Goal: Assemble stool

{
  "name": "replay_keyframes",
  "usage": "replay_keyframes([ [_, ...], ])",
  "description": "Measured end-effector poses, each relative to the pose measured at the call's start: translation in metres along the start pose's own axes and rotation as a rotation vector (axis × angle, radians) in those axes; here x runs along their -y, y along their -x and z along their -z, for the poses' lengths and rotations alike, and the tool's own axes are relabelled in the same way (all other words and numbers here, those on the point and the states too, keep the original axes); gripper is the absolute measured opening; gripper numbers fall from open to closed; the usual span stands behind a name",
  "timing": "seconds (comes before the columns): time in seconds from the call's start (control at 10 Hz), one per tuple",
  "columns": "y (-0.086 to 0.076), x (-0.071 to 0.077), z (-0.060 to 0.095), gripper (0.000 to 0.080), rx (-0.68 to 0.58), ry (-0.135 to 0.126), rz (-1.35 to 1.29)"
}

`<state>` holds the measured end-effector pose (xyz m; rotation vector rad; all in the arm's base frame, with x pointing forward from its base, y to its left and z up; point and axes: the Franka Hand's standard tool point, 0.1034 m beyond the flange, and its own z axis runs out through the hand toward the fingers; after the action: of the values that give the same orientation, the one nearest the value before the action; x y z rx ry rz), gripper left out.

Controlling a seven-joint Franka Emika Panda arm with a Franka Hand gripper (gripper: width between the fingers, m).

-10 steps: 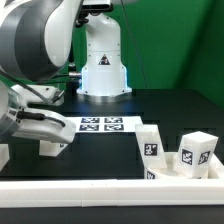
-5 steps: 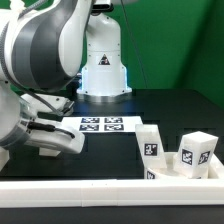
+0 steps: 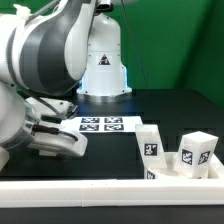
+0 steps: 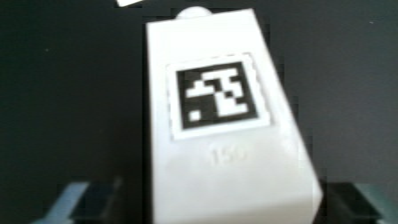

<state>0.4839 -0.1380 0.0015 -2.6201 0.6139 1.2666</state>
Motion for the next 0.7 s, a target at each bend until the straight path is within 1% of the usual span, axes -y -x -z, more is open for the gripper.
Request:
replay_keyframes([
  [0.1, 0.003, 0.004, -0.002, 0.0345, -0.002, 0.003, 0.001],
  [0.4, 0.002, 0.004, -0.001, 0.0337, -0.012, 0.003, 0.003],
  [0.6, 0.002, 0.006, 0.005, 0.0337, -0.022, 0.009, 0.008],
  [0.7, 0.006, 0.011, 0.017, 0.0337, -0.039, 0.031, 0.017],
])
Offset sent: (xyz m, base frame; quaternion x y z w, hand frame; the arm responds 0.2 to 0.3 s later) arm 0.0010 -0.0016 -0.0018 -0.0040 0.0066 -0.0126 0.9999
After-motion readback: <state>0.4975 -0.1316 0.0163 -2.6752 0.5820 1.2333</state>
